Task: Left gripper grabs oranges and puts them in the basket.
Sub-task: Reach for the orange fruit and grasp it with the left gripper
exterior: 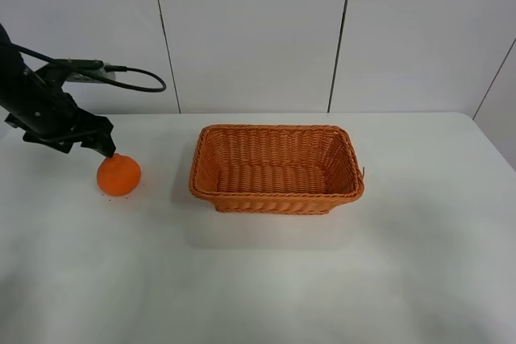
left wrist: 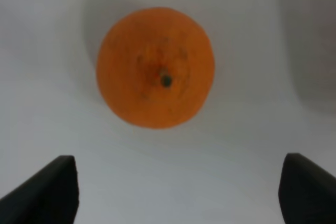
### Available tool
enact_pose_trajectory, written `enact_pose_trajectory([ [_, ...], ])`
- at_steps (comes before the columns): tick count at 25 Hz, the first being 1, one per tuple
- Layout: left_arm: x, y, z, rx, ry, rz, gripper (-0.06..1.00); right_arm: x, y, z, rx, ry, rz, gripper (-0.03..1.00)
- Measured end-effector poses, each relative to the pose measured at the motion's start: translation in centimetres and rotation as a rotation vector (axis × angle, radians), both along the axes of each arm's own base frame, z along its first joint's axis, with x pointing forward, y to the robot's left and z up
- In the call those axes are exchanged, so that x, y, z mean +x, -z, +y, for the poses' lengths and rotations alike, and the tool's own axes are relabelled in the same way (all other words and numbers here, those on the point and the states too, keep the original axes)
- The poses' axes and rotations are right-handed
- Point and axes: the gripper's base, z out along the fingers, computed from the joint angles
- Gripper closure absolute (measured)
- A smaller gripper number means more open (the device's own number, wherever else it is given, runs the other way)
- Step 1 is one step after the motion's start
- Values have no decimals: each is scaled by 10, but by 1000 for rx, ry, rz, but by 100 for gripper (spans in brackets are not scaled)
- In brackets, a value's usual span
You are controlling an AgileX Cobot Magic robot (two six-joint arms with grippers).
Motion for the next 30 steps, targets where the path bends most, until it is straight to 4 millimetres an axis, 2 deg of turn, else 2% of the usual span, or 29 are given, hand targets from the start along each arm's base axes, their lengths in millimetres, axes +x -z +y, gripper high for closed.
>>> enact_pose_trajectory([
  [6,22,33,0,15,20,7,7,0,0,0,0,0,0,27],
  [18,58,65,0,27,43,24,5,0,0,0,0,0,0,27],
  [25,62,86,0,29,46,61,5,0,0,0,0,0,0,27],
  [30,62,89,0,28,46,72,5,0,0,0,0,0,0,27],
])
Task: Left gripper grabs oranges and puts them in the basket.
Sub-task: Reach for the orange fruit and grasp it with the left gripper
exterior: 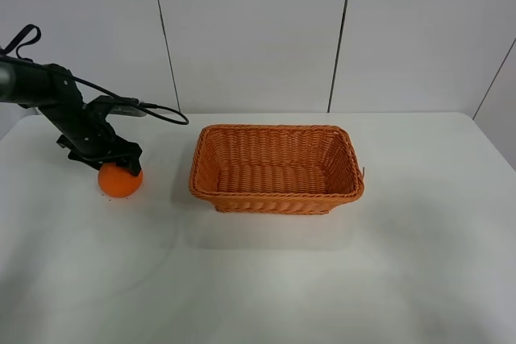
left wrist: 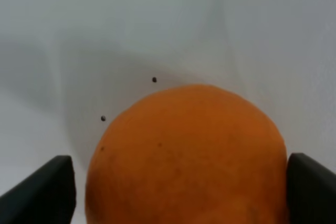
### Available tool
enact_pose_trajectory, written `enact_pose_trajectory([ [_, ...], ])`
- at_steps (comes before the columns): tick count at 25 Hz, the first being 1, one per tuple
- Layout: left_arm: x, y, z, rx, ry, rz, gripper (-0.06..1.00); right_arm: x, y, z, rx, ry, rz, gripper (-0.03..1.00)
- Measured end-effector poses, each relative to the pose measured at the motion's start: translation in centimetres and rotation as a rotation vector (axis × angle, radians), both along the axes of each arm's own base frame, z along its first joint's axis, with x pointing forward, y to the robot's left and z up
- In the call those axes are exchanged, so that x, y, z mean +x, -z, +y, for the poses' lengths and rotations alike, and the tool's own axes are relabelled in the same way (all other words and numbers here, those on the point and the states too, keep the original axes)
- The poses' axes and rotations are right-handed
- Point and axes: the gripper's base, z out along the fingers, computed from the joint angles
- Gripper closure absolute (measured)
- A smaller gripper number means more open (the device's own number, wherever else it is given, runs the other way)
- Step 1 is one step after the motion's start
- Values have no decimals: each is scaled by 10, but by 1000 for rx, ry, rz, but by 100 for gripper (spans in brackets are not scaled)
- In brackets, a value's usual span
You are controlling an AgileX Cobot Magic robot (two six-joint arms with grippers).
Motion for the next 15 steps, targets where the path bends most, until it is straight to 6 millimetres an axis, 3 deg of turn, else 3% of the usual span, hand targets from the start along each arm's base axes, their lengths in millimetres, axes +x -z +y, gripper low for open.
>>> enact_pose_trajectory([
  [4,-1,0,0,0,1,11,7,0,0,0,0,0,0,27],
  [6,-1,1,0,5,5,16,13,0,0,0,0,0,0,27],
  [9,-2,1,1,17,15,27,38,0,0,0,0,0,0,27],
  [11,-3,1,1,17,16,36,63,0,0,0,0,0,0,27],
  [12,-3,1,1,17,16,40,71,0,0,0,0,0,0,27],
  [15,-3,0,1,18,17,45,74,0,0,0,0,0,0,27],
])
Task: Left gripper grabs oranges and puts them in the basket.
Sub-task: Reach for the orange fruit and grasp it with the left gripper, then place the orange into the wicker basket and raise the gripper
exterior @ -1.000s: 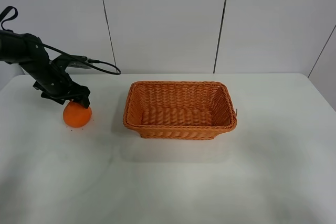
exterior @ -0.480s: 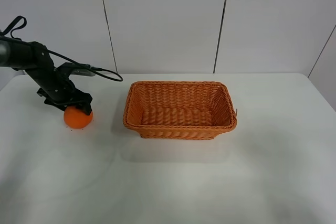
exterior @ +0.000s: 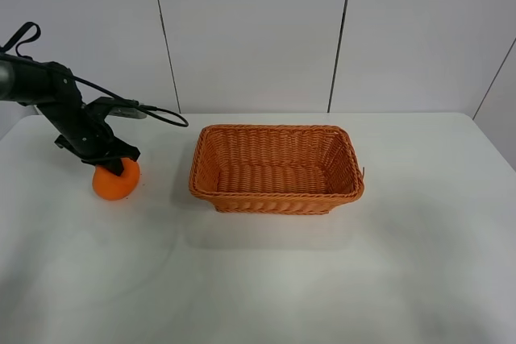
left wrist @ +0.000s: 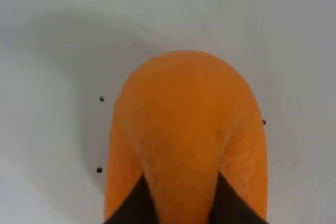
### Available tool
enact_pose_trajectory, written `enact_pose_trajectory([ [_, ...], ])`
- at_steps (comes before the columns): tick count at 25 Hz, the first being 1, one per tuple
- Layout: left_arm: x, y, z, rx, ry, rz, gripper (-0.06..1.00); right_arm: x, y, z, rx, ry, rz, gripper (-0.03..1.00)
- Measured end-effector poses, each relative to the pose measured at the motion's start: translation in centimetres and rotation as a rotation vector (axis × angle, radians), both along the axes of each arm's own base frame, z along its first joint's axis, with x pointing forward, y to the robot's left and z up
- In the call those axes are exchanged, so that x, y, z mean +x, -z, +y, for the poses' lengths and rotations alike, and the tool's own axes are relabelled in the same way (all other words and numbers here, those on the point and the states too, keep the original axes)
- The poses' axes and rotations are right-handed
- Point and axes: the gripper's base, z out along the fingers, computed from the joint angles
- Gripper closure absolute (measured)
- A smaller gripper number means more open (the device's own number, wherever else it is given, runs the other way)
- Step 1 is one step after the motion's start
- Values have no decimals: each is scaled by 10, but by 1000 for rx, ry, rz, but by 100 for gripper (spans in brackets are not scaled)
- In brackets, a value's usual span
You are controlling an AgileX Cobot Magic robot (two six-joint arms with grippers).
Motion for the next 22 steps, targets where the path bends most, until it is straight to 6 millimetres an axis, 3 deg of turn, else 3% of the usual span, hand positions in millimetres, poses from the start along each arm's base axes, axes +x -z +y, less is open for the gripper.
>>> enact_pose_trajectory([
  [5,0,-3,0,-2,-2,0,74,0,0,0,0,0,0,27],
  [11,-3,-25,0,-6,-5,-27,74,0,0,0,0,0,0,27],
  [22,-29,-110,-7,-98,-28,-128,74,0,0,0,0,0,0,27],
])
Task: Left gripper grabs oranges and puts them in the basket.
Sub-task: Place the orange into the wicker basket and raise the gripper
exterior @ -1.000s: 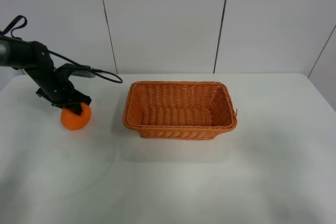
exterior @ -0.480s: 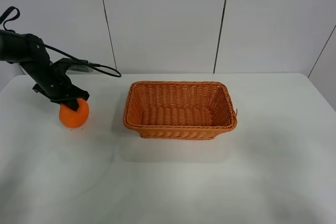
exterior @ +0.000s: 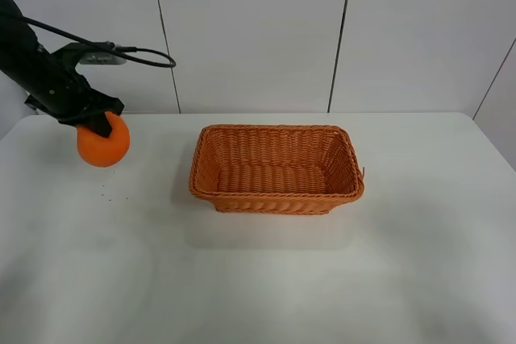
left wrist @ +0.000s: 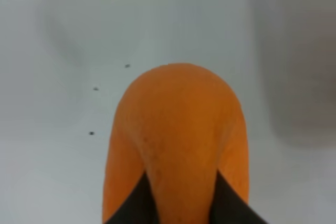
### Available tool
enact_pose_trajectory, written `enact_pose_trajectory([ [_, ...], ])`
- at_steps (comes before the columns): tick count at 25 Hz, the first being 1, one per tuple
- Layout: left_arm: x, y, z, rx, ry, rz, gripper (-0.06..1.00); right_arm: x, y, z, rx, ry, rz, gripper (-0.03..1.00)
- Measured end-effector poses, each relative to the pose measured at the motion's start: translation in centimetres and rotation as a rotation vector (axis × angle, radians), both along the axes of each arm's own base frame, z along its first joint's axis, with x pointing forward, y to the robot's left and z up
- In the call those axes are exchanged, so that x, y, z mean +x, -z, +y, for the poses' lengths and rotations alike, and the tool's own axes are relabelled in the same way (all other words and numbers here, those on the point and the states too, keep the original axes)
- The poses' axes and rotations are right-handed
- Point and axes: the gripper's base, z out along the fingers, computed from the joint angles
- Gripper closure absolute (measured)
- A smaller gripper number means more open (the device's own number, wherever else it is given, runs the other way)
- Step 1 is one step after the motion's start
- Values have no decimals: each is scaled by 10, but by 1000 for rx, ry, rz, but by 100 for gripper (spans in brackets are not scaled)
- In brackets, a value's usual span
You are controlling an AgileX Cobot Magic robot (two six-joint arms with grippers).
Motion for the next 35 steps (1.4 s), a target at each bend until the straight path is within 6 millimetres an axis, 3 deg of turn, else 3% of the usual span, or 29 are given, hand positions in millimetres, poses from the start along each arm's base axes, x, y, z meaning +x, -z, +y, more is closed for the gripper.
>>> enact_pose_trajectory([
  [4,-7,-16,-18,-33,66,-3,74,0,0,0,0,0,0,27],
  [13,-8,-57,-119,-64,317,-143,74,0,0,0,0,0,0,27],
  [16,0,-60,-149,-89,362,-158,74,0,0,0,0,0,0,27],
  [25,30,-10,-213,-87,460,-55,74,0,0,0,0,0,0,27],
  [35,24,52,-267,-64,552,26,74,0,0,0,0,0,0,27],
])
